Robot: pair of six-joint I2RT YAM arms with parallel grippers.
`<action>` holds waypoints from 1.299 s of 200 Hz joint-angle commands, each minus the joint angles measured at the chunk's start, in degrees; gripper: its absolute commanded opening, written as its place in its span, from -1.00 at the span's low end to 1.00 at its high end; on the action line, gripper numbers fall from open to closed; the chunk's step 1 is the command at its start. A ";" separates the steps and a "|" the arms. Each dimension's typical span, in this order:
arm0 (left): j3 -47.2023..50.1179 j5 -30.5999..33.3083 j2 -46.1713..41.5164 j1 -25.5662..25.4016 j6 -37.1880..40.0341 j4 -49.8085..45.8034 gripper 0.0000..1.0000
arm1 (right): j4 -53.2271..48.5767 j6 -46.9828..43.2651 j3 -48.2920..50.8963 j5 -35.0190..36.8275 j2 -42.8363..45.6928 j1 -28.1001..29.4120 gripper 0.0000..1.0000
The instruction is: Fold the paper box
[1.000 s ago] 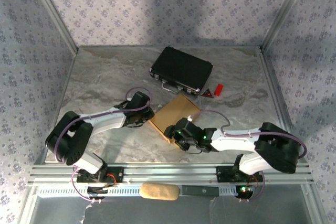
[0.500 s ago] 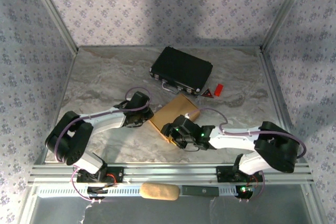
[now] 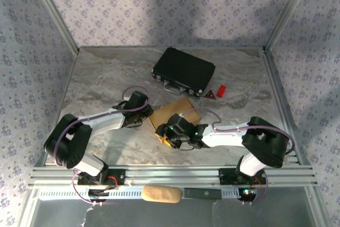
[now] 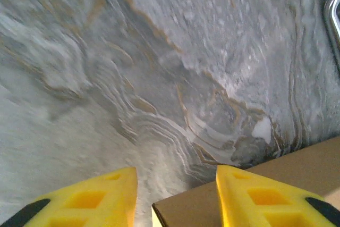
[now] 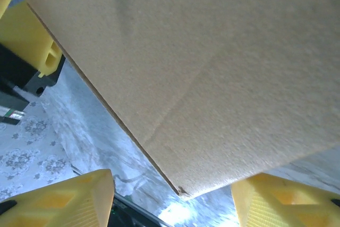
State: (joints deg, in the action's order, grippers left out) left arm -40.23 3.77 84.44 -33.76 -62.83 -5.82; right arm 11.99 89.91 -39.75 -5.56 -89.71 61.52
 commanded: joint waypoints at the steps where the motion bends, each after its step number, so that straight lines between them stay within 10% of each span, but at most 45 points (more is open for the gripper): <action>1: -5.22 -1.61 -3.24 2.96 5.43 -9.39 0.00 | 3.44 0.92 -3.63 2.71 -3.10 -0.64 0.24; 91: -5.95 12.22 -27.87 4.62 7.35 -25.78 0.18 | 7.49 -0.53 -20.69 -1.09 -16.56 -2.05 0.27; 116: -3.75 10.82 -33.49 4.61 9.97 -27.04 0.41 | -0.32 -10.27 -18.99 4.15 -8.84 -1.73 0.35; 129: -2.29 10.43 -36.49 4.58 11.39 -27.35 0.98 | -6.24 -17.33 -15.89 9.76 -1.15 -1.56 0.45; 140: -0.98 10.86 -39.63 4.73 12.42 -27.57 1.00 | -11.01 -23.69 -12.59 16.15 7.12 -1.57 0.94; 151: 0.20 11.59 -42.76 4.83 13.36 -27.83 1.00 | -16.58 -29.26 -9.12 22.62 16.02 -1.90 0.97; 207: 1.33 30.87 -42.79 5.97 13.90 -32.41 0.99 | -47.89 -48.26 -1.15 45.85 53.91 -22.71 0.98; 260: 20.64 37.15 -48.88 9.55 41.18 0.49 1.00 | -20.47 -75.12 20.83 42.86 62.87 -46.46 0.98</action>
State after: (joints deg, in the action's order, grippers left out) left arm -26.09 36.67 38.61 -26.57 -36.27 -22.83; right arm -19.38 31.55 -27.20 36.21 -26.85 20.62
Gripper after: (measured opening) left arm 0.997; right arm 0.989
